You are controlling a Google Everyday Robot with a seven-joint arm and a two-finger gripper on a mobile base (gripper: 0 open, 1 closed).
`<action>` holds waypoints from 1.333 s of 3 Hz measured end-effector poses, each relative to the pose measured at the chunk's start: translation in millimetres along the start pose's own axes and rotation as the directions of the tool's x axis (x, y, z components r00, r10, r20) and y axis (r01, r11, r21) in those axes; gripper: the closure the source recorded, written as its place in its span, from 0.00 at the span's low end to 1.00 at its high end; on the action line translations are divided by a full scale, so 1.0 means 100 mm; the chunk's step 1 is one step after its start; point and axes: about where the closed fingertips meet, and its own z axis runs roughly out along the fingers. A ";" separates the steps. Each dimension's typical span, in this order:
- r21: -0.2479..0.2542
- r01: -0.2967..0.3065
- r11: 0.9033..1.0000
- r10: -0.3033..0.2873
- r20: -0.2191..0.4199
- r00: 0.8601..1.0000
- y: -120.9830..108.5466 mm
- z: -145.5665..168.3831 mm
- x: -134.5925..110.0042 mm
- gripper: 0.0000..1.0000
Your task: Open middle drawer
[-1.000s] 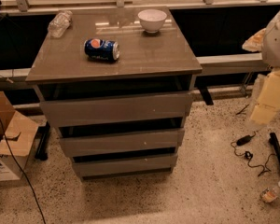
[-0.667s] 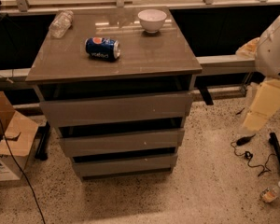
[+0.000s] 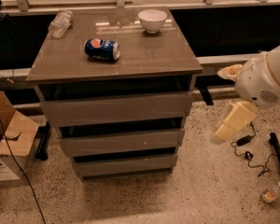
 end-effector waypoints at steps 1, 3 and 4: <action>0.001 -0.010 1.000 0.010 0.027 1.000 -0.02 0.02 -0.06 0.00; -0.064 -0.004 0.998 0.006 0.031 1.000 -0.02 0.74 -0.13 0.00; -0.078 -0.003 0.997 0.007 0.051 0.999 -0.04 1.17 -0.11 0.00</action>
Offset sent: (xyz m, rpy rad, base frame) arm 0.0305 0.0424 -0.0572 0.0685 0.0630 0.0199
